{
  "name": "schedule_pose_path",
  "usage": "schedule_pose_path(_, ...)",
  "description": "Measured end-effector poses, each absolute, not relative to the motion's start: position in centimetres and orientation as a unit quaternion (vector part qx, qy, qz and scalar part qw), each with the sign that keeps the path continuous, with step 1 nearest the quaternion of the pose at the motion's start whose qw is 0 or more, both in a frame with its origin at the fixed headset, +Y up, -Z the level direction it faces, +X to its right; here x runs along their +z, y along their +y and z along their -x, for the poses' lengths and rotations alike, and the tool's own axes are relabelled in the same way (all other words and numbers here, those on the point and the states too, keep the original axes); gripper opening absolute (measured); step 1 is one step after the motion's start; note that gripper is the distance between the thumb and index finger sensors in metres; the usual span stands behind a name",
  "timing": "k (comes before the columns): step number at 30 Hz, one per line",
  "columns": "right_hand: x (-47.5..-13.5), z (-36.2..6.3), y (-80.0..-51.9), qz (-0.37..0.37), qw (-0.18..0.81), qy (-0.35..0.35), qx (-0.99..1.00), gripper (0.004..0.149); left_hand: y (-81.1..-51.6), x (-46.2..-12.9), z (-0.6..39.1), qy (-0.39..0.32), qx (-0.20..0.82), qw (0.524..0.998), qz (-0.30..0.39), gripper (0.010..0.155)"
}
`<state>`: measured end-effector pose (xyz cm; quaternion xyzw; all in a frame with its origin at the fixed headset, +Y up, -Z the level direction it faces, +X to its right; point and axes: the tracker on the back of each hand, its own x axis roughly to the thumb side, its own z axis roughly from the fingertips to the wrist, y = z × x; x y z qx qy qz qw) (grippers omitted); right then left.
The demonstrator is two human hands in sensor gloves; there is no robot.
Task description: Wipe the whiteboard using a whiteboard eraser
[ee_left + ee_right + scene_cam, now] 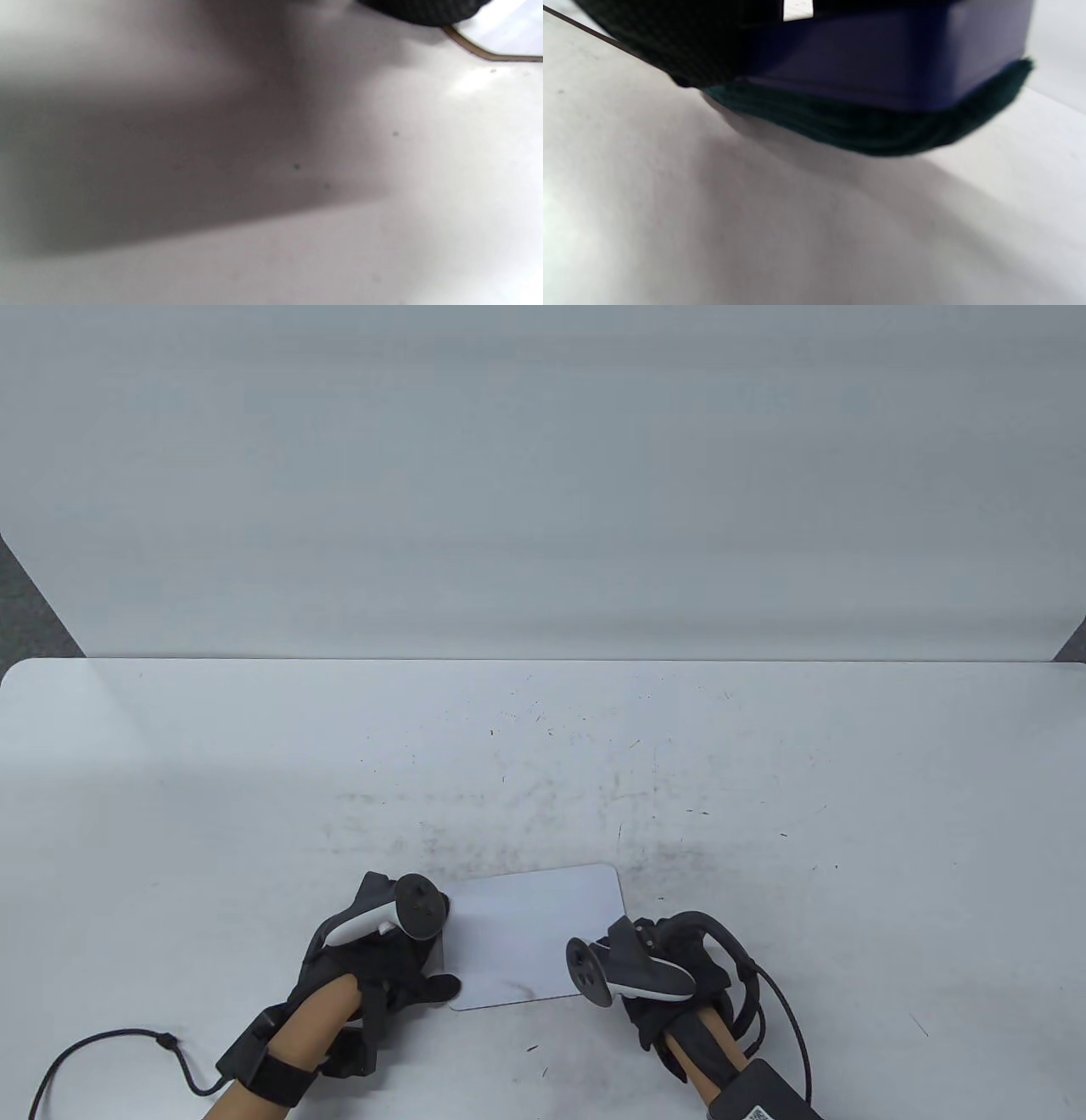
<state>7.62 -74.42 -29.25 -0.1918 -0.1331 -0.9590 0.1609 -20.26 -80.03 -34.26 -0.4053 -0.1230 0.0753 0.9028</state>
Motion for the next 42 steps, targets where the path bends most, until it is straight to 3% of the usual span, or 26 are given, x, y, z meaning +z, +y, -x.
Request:
schedule_pose_path(1,-29.2,-8.3,-74.5,0.165,0.187,-0.141,-0.958,0.087,-80.0,-34.3,20.3,-0.123,0.077,0.902,0.405,0.102)
schedule_pose_path(4,-29.5,-10.5,-74.3,0.12,0.239,-0.083,-0.96,0.095,-79.5,-34.3,20.3,-0.125,0.076,0.91,0.387,0.102)
schedule_pose_path(6,-30.1,-12.6,-73.6,0.096,0.174,-0.063,-0.978,0.096,-78.7,-34.4,20.5,-0.123,0.072,0.924,0.356,0.099)
schedule_pose_path(8,-30.7,-15.2,-72.6,0.064,0.017,-0.013,-0.998,0.093,-77.2,-34.4,20.8,-0.109,0.07,0.943,0.307,0.099)
schedule_pose_path(10,-31.0,-17.2,-71.7,0.031,-0.077,0.04,-0.996,0.092,-75.3,-34.5,21.2,-0.099,0.07,0.964,0.237,0.096)
schedule_pose_path(13,-31.3,-19.6,-70.9,-0.02,-0.167,0.116,-0.979,0.093,-72.3,-34.0,21.6,-0.086,0.077,0.984,0.134,0.093)
schedule_pose_path(17,-31.7,-21.3,-72.1,-0.073,-0.219,0.146,-0.962,0.094,-69.3,-32.9,22.0,-0.072,0.07,0.995,0.028,0.092)
schedule_pose_path(21,-32.1,-23.0,-73.5,-0.126,-0.197,0.108,-0.966,0.094,-67.6,-31.8,22.4,-0.059,0.052,0.995,-0.055,0.093)
schedule_pose_path(24,-31.8,-24.2,-73.7,-0.167,-0.254,0.085,-0.949,0.095,-67.1,-31.1,22.6,-0.053,0.049,0.994,-0.084,0.093)
schedule_pose_path(26,-31.5,-24.8,-74.0,-0.175,-0.223,0.085,-0.955,0.095,-67.3,-30.9,22.6,-0.053,0.046,0.994,-0.088,0.093)
schedule_pose_path(29,-31.4,-25.6,-75.4,-0.208,-0.154,0.022,-0.966,0.091,-67.7,-30.6,22.0,-0.056,0.024,0.994,-0.09,0.093)
schedule_pose_path(35,-32.0,-26.2,-76.2,-0.256,-0.112,-0.025,-0.96,0.09,-68.2,-30.2,20.7,-0.061,-0.045,0.992,-0.097,0.094)
schedule_pose_path(39,-32.0,-26.4,-77.1,-0.278,-0.042,-0.111,-0.953,0.096,-68.4,-30.1,20.4,-0.059,-0.062,0.992,-0.097,0.094)
schedule_pose_path(42,-31.5,-26.4,-76.0,-0.272,0.008,-0.086,-0.959,0.102,-68.7,-30.2,20.3,-0.061,-0.065,0.992,-0.092,0.093)
